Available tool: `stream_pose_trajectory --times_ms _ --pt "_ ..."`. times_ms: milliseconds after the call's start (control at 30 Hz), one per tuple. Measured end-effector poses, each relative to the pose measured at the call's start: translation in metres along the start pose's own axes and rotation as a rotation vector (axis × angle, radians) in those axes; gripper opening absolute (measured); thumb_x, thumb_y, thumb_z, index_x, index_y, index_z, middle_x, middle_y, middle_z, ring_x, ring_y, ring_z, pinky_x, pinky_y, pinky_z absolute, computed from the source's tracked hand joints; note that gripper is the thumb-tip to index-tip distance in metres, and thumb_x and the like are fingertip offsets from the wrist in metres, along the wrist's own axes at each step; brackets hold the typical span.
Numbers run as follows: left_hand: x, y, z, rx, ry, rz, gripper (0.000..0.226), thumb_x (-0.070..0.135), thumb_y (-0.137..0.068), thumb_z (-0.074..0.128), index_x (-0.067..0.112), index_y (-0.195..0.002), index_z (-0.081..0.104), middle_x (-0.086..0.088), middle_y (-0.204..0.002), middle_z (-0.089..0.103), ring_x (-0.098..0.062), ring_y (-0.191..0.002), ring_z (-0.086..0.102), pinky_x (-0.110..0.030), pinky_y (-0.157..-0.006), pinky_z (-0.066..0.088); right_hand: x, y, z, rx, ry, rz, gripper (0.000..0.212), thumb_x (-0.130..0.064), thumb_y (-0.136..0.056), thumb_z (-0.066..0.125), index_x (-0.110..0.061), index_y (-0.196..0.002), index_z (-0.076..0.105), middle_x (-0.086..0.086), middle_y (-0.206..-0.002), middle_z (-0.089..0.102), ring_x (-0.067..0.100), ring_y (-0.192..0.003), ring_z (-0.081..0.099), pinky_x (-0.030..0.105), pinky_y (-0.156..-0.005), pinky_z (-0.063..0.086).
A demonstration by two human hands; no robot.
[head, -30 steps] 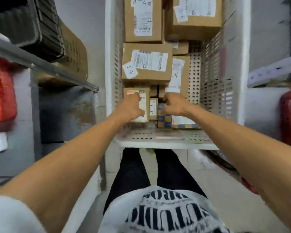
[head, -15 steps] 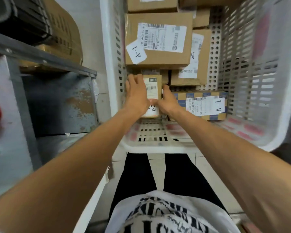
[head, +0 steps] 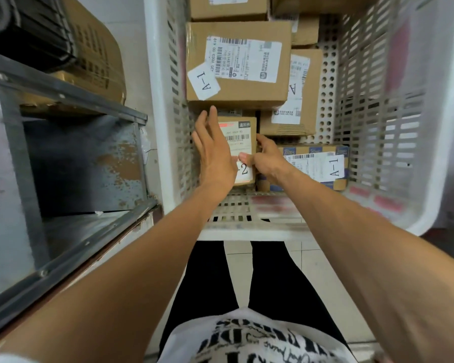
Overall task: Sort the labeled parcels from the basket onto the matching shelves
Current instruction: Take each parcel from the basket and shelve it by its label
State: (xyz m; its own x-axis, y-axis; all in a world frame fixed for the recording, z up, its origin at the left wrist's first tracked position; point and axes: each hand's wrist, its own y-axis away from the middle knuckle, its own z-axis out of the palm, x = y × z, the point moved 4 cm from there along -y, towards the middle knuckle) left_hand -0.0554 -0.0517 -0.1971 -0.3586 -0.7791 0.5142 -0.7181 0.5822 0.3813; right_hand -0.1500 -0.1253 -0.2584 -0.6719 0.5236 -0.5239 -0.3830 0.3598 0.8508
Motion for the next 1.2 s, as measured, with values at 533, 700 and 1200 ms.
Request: stream_pose_trajectory --times_ms 533,700,1200 --pt "0.020 0.020 -0.026 -0.228 0.426 -0.205 0.117 0.004 -0.065 0.082 0.031 -0.153 0.009 0.000 -0.142 0.047 -0.019 -0.127 0.046 -0.042 -0.101 0.046 -0.032 0.065 -0.039 0.020 0.035 -0.184 0.109 -0.004 -0.062 0.085 -0.021 -0.149 0.022 0.002 -0.137 0.054 0.020 -0.125 0.050 0.040 -0.103 0.045" --pt "0.042 0.048 -0.058 -0.212 0.522 -0.146 0.112 0.009 -0.060 0.080 0.040 -0.147 0.016 -0.001 -0.138 0.050 -0.020 -0.128 0.047 -0.047 -0.099 0.048 -0.058 0.117 -0.045 -0.010 0.043 -0.295 0.103 -0.004 -0.067 0.083 -0.025 -0.147 0.021 -0.003 -0.127 0.059 0.014 -0.115 0.056 0.037 -0.100 0.047" --pt "0.158 0.082 -0.241 -0.367 0.056 0.380 0.060 0.009 -0.077 0.076 0.012 -0.131 0.050 -0.007 -0.123 0.058 -0.022 -0.110 0.057 -0.030 -0.083 0.050 -0.148 0.302 -0.093 0.255 -0.057 -0.639 0.100 0.005 -0.072 0.076 -0.035 -0.149 0.025 0.000 -0.132 0.058 0.017 -0.107 0.066 0.035 -0.082 0.057"
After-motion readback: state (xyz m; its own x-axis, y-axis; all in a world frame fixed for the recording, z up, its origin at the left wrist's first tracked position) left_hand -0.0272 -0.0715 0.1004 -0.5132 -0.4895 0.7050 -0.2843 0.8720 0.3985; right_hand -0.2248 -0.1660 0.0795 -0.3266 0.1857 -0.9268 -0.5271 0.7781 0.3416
